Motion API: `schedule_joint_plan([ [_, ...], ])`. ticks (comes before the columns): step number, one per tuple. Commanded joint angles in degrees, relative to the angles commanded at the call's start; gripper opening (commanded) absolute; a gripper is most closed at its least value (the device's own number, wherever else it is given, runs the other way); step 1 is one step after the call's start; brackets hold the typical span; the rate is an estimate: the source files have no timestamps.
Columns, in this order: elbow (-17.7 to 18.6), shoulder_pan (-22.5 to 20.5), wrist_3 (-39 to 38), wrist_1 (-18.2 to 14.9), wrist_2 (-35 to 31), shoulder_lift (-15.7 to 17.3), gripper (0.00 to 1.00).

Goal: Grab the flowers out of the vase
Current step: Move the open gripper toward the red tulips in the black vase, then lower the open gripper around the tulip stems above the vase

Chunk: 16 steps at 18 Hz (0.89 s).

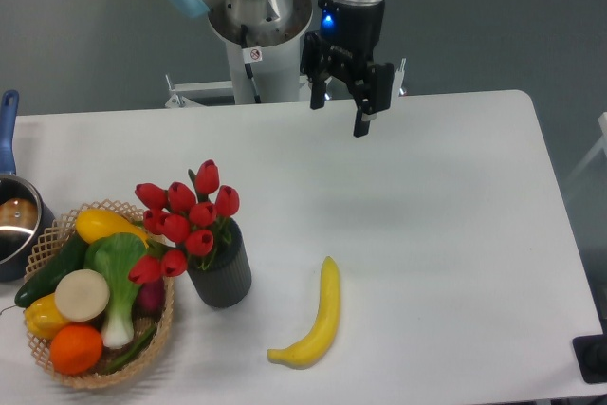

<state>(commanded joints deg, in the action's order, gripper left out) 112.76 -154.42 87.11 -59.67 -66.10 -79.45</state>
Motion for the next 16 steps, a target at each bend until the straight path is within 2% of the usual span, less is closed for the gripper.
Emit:
schedule_joint_plan([
  [4,0.53,1.05,-11.06,0.17,6.42,-0.61,1.00],
  [8,0.61,3.42,-16.97,0.52,6.87,-1.84,1.00],
  [12,1.14,3.87,-18.12,0.61,8.88,-2.37,1.00],
  [16,2.28,3.87,-19.44,1.40,13.80,-3.25,1.00],
])
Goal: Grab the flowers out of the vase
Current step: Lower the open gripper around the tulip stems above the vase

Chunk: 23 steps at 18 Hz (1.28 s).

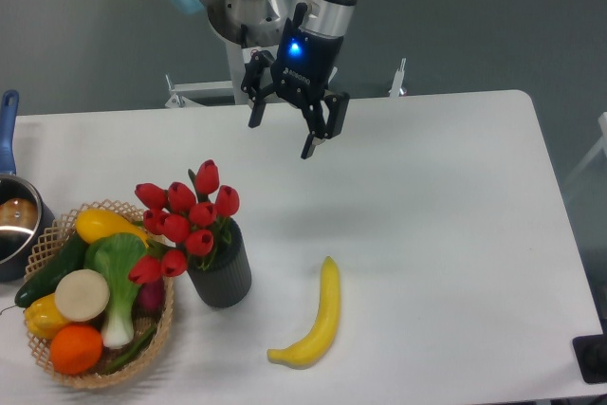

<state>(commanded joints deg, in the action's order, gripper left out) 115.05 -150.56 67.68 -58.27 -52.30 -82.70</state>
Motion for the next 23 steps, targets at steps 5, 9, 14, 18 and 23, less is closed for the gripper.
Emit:
schedule_joint_plan([
  [5,0.88,2.10,-0.62,0.17,0.45,-1.84,1.00],
  [9,1.15,4.39,-2.11,4.47,0.89,-4.39,1.00],
  [14,0.44,6.24,-2.72,8.35,0.89,-6.86,1.00],
  [18,-2.45,7.20,-5.97,9.14,0.62,-9.66,1.00],
  [23,-4.83,8.61,-7.21,10.19,0.36,-12.39,1.00],
])
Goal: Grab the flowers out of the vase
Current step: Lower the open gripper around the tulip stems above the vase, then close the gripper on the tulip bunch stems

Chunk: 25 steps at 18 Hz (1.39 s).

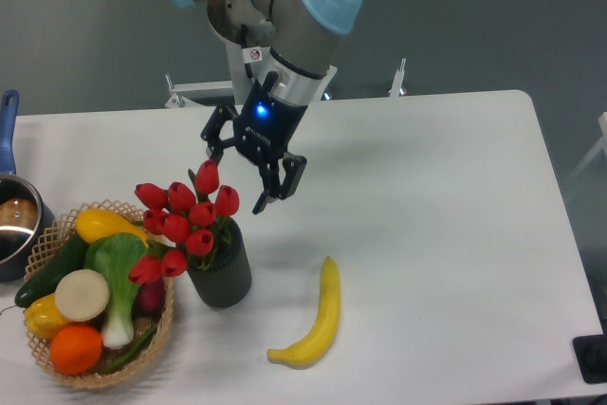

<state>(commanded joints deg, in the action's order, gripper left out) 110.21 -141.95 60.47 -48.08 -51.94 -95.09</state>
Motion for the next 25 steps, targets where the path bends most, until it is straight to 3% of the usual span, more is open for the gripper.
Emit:
schedule_joint_plan([
  [16,-0.18,3.08,-0.17,5.18,0.44,-4.04,1.00],
  [25,-1.14,4.75,-4.04,5.45,2.72,-5.45,1.00],
])
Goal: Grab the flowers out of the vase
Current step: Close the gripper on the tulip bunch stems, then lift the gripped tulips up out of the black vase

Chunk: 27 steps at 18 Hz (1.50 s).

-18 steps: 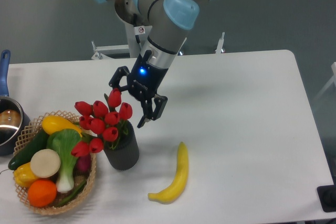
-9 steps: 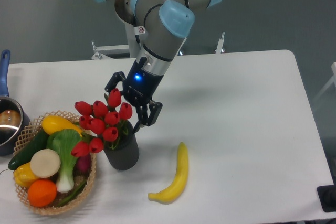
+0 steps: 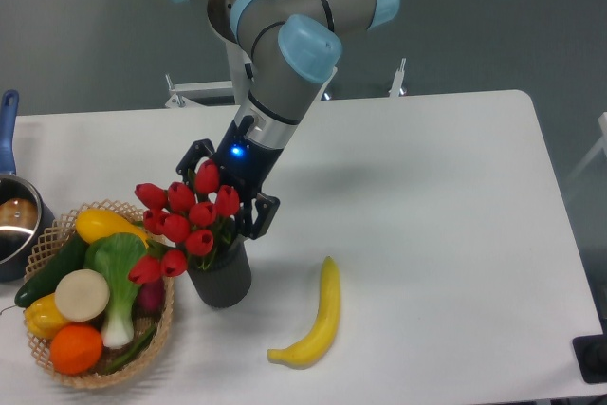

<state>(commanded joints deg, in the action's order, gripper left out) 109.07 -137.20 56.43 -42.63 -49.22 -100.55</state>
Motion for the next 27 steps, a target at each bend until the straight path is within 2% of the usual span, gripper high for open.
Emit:
schedule_joint_plan([
  [9,-0.44,0.35,0.00,0.00,3.96,-1.14,0.99],
  [12,-1.32,0.18,0.09,0.00,4.74,-1.58,0.84],
  [14,-1.76,0.00,0.17,0.00,5.71,-2.11,0.67],
  [18,-1.59,-0.44,0.17,-0.09,5.89,-2.02,0.40],
  [22,-1.76,-0.96,0.09,-0.09,6.76,-1.76,0.36],
  [27,-1.76,-2.02,0.09,-0.09,8.34,-1.32,0.36],
])
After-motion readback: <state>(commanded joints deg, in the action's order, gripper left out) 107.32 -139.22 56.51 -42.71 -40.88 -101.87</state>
